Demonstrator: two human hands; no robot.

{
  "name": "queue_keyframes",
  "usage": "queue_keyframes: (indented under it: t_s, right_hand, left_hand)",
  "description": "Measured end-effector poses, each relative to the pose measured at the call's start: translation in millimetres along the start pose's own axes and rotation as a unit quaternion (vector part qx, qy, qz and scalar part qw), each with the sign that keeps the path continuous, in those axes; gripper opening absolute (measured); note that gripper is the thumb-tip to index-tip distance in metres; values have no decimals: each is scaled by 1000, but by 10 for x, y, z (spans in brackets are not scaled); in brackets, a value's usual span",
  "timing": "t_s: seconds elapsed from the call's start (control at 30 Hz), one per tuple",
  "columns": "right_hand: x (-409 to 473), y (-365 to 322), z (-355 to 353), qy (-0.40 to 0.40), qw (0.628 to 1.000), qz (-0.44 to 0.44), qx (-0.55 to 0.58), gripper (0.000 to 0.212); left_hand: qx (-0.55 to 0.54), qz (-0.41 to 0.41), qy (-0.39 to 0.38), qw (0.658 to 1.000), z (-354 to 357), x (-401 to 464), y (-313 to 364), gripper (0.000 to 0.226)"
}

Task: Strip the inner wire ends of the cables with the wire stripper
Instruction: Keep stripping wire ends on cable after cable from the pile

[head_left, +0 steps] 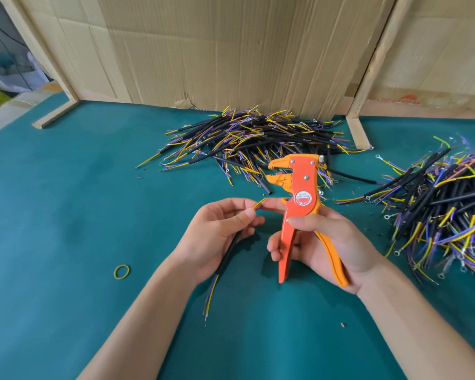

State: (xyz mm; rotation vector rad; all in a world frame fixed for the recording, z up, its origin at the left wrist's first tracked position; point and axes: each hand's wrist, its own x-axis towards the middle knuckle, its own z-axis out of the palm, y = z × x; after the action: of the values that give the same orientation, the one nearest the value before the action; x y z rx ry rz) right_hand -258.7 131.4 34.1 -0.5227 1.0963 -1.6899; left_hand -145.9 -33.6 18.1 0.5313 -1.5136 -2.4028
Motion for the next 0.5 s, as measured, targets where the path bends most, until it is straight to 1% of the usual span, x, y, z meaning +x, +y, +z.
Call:
queue_keyframes:
  t_s: [0.07,0.13,0.33,0.5]
  right_hand:
    - [-2,-3,4,1,1000,1,1,46]
    - [-6,-8,10,3,1000,4,-2,46]
    - [10,0,13,10,1000,6,4,49]
    - [7,3,10,13,1000,0,5,48]
  left_hand:
    - [-15,-10,-14,1000,-13,-7,19,24]
    - [-26,-18,-23,999,-19,-13,31,26]
    - [-42,-19,-21,999,-19,-7,45,16]
    - [-35,4,-28,999,-18,-8,22,18]
